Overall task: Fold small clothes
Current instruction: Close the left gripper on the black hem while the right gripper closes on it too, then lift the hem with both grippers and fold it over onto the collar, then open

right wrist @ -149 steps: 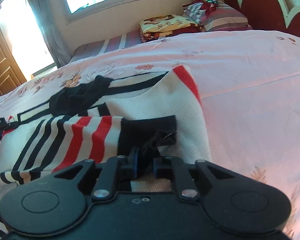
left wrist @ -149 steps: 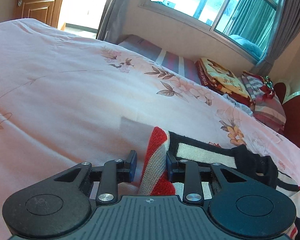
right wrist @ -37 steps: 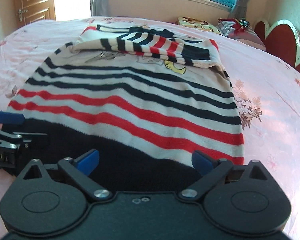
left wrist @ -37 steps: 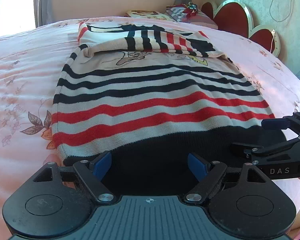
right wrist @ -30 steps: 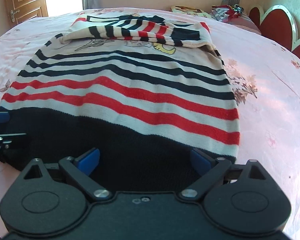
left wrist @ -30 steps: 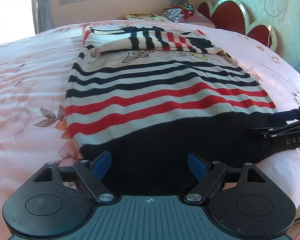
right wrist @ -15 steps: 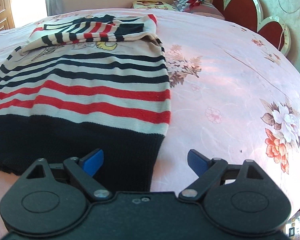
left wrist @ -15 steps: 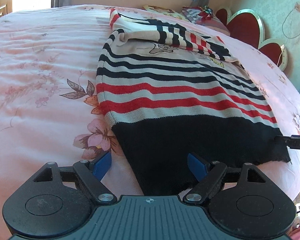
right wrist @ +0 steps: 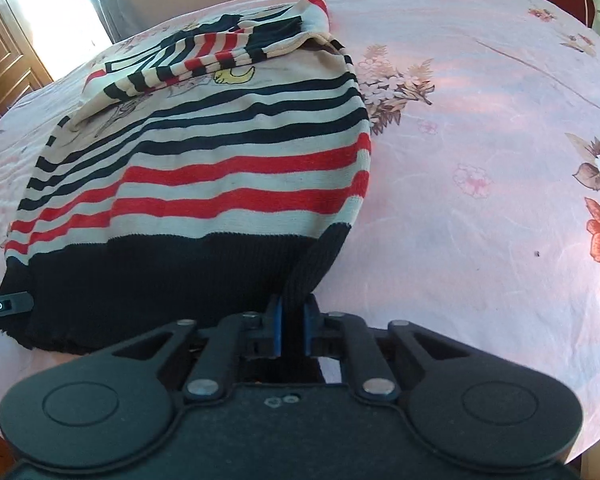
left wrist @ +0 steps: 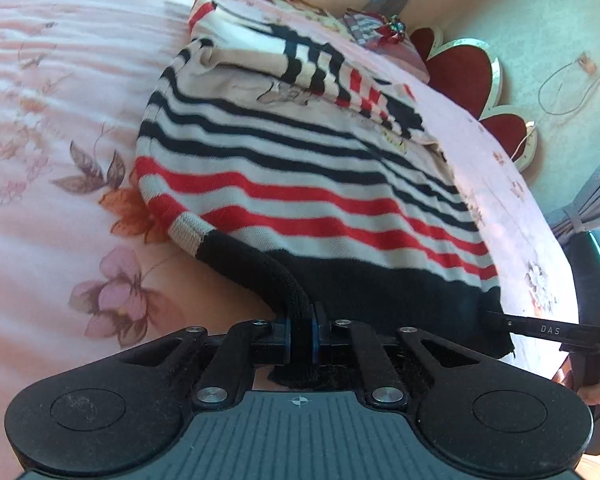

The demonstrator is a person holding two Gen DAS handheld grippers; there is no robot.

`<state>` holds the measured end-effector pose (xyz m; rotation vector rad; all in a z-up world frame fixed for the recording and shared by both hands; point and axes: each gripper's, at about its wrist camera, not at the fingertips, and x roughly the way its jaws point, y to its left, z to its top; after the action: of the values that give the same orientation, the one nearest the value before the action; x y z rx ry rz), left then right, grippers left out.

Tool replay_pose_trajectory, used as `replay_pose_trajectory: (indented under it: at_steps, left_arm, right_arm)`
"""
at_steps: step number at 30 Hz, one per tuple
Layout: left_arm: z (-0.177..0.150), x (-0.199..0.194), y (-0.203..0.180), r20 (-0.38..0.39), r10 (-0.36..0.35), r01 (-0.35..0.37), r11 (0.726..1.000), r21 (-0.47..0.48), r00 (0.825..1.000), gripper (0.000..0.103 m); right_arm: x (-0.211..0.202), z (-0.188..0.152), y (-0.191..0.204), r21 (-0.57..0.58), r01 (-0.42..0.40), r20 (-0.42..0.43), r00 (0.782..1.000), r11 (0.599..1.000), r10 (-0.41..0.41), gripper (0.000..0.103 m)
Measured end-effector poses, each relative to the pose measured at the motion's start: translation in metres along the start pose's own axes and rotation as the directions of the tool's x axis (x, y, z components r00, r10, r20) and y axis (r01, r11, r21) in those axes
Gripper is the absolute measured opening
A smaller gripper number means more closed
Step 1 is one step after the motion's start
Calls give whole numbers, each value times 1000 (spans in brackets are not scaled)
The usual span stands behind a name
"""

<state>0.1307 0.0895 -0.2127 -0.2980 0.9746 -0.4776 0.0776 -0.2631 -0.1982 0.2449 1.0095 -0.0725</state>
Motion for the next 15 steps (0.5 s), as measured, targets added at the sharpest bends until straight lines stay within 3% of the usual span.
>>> replay_pose_trajectory:
  at_steps: [6, 11, 15]
  left_arm:
    - [59, -9, -13, 152, -47, 41, 998, 40, 987, 9]
    - [128, 7, -13, 280, -41, 30, 999, 45, 959, 9]
    - [188, 38, -15, 337, -29, 15, 999, 43, 941, 9]
  right_arm:
    - [-23, 40, 3, 30, -123, 148, 982, 992, 118, 9]
    - [-20, 108, 4, 29, -182, 262, 950, 983, 168, 9]
    - [-2, 172, 6, 13, -192, 343, 923, 981, 176, 9]
